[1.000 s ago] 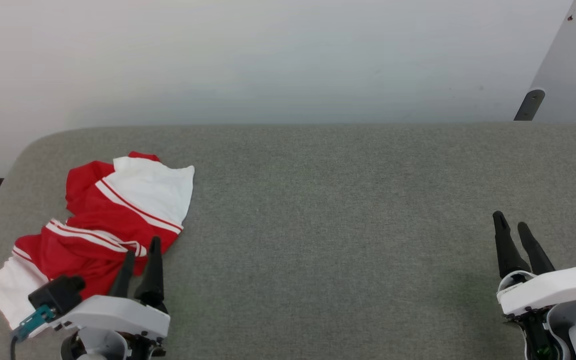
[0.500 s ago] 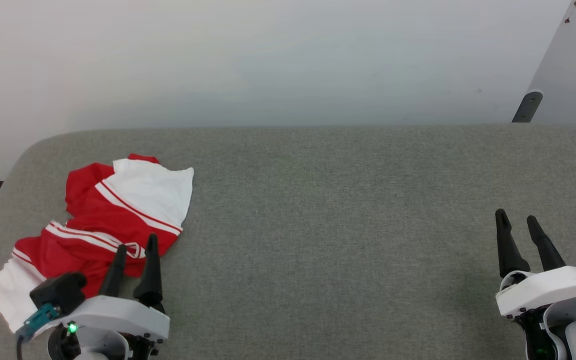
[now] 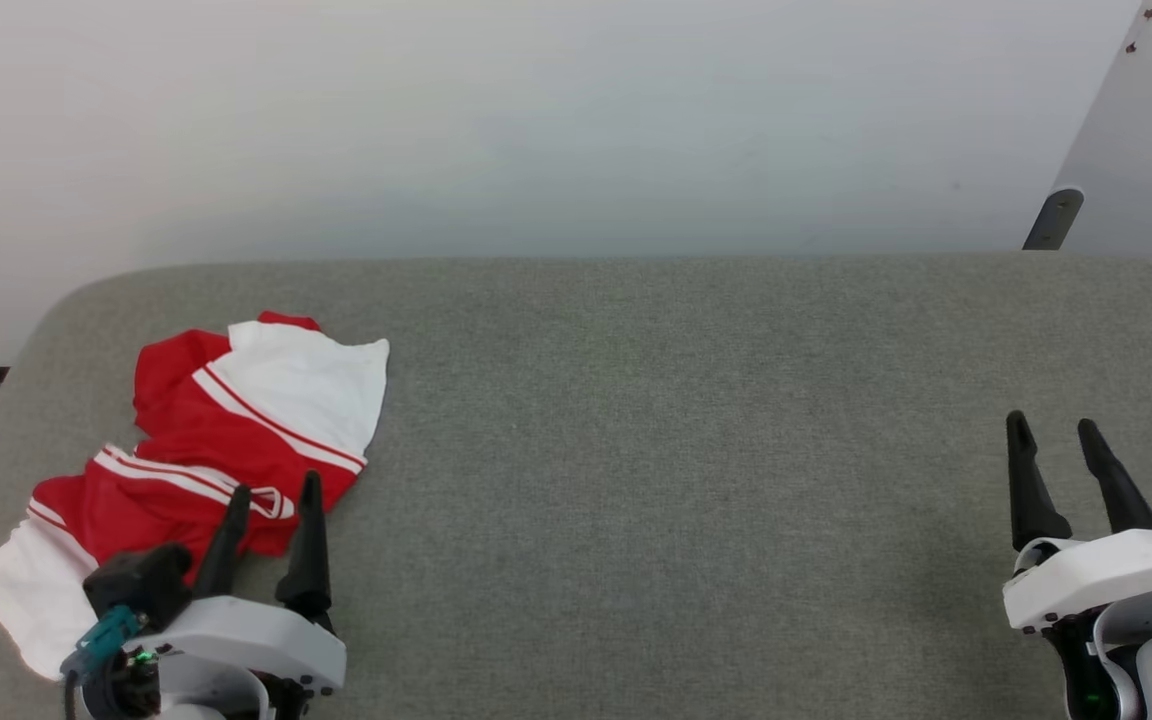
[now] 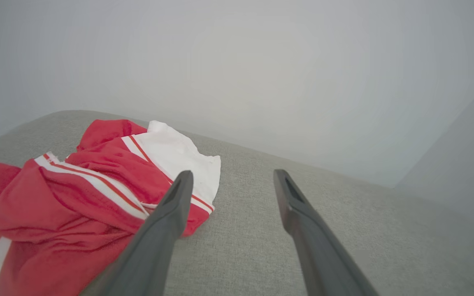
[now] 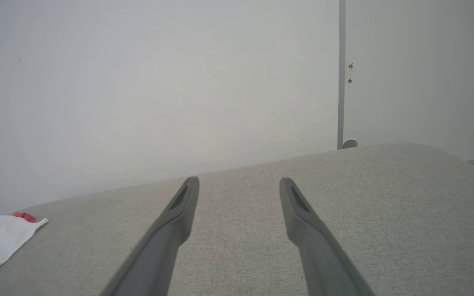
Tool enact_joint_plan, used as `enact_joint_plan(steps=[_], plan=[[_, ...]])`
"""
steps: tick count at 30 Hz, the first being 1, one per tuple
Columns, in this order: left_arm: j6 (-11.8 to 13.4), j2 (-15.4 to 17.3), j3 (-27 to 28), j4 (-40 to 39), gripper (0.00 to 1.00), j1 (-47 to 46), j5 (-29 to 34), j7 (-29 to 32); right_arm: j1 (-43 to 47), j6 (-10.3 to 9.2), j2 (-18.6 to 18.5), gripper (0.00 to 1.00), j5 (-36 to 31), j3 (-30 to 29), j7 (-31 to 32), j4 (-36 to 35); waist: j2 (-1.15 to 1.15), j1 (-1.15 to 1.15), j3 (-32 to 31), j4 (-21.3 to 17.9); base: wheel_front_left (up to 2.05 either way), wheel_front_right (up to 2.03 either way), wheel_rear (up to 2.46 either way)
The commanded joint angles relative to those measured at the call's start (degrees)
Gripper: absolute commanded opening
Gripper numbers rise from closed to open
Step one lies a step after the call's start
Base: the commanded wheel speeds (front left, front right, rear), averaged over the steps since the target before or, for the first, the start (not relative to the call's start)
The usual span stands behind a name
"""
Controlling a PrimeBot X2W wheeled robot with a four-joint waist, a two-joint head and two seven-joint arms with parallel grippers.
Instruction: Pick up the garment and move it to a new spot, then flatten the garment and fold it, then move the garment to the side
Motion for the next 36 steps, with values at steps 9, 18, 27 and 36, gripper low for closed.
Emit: enact_joint_plan(steps=[9,18,27,36], plan=[[-0.81,0.10,0.59,0.85,1.00,-1.10,5.62,-1.69,-1.10,0.03,-0.19,1.00,-5.37,-1.41,-1.72,0.20,0.00,0.00,-0.47,0.20,0.00,0.00,0.00],[-1.13,-0.26,1.10,0.74,1.00,-1.11,10.17,-2.77,-1.13,0.03,-0.51,1.00,-9.26,-2.06,-2.83,0.64,0.00,0.00,-0.37,0.40,0.00,0.00,0.00],[-1.63,-0.04,1.56,1.35,1.00,-1.43,14.18,-3.80,-1.41,0.04,-0.28,1.00,-13.06,-3.36,-3.85,0.85,0.00,0.00,-0.43,0.38,0.00,0.00,0.00],[-2.53,-0.65,2.18,3.31,1.00,-2.12,15.32,-4.75,-1.45,0.04,-0.16,1.00,-15.81,-3.87,-4.76,1.54,0.00,0.00,-0.52,0.41,0.00,0.00,0.00]])
